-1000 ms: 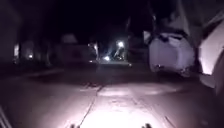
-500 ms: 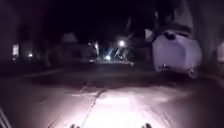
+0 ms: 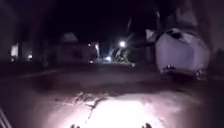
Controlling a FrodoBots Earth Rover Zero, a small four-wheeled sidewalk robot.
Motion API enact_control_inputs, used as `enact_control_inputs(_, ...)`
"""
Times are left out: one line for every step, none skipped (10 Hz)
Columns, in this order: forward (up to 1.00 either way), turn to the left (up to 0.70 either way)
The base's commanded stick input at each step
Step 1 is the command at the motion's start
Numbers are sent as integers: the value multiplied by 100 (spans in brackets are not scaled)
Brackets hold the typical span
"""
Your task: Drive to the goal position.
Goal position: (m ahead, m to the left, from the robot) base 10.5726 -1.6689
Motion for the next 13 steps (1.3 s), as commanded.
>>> enact_control_inputs(70,0)
enact_control_inputs(70,0)
enact_control_inputs(70,0)
enact_control_inputs(70,0)
enact_control_inputs(70,0)
enact_control_inputs(70,0)
enact_control_inputs(70,0)
enact_control_inputs(70,0)
enact_control_inputs(70,0)
enact_control_inputs(70,0)
enact_control_inputs(70,0)
enact_control_inputs(70,0)
enact_control_inputs(70,0)
